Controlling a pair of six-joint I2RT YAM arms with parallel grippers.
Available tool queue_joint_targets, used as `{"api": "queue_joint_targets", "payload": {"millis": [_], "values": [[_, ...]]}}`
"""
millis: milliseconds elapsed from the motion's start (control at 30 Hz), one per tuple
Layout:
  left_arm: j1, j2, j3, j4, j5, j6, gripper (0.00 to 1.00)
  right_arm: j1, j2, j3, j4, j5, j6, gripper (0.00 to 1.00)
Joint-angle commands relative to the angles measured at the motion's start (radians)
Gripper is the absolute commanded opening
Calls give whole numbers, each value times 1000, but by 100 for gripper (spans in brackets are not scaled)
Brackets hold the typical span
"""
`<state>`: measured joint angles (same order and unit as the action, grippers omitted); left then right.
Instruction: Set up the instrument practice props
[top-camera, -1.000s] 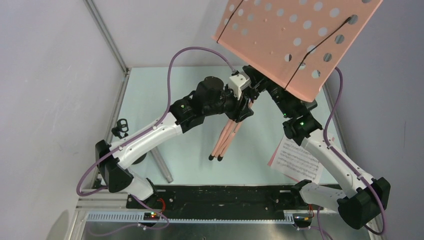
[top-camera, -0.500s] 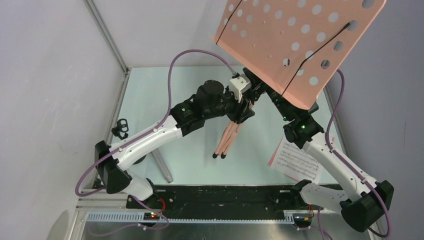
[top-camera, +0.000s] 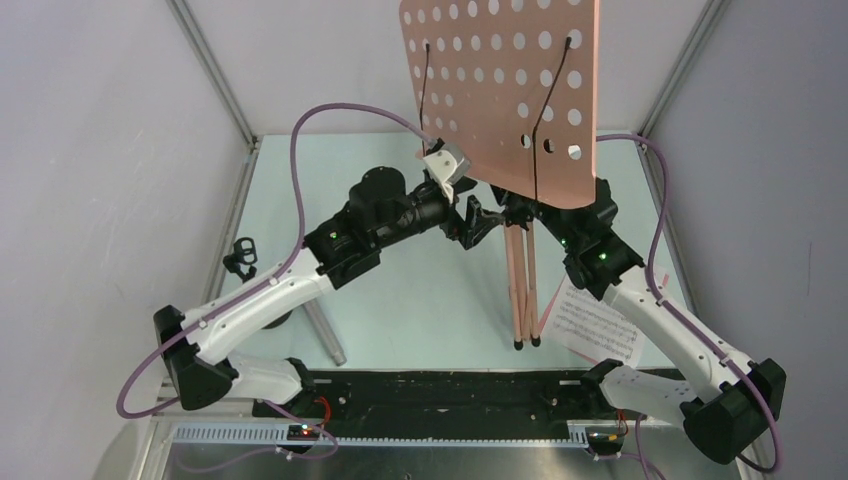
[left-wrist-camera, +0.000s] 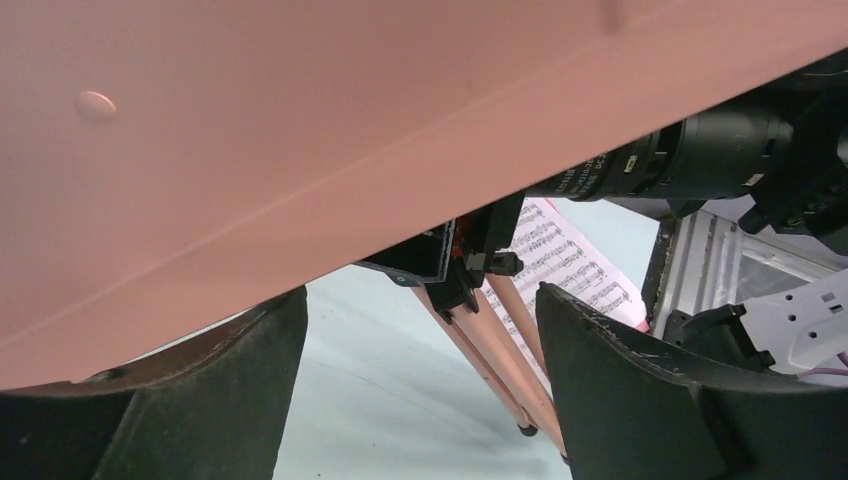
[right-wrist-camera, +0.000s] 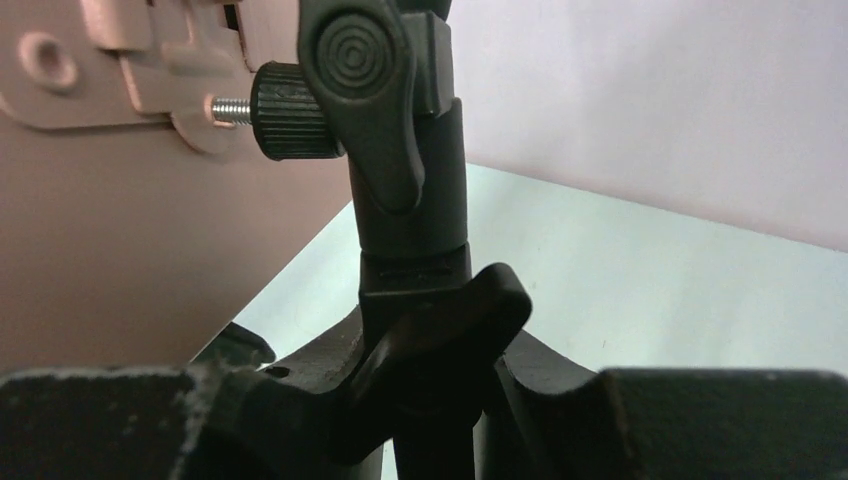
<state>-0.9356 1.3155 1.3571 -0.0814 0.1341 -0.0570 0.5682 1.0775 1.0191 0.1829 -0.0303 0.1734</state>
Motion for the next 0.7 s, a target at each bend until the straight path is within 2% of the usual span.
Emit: {"api": "queue_joint_targets", "payload": {"millis": [0, 267, 467, 667], "values": [[1, -7, -39, 46, 8, -24, 87, 11, -71, 73, 314, 61, 40, 0], [1, -26, -109, 75, 52, -109, 87, 24, -60, 74, 366, 117, 38, 0], [0, -1, -117, 158, 77, -153, 86, 34, -36, 94, 473, 146, -1, 0], [-1, 58, -87, 164, 75, -162, 76, 36, -8, 146, 526, 151, -32, 0]]}}
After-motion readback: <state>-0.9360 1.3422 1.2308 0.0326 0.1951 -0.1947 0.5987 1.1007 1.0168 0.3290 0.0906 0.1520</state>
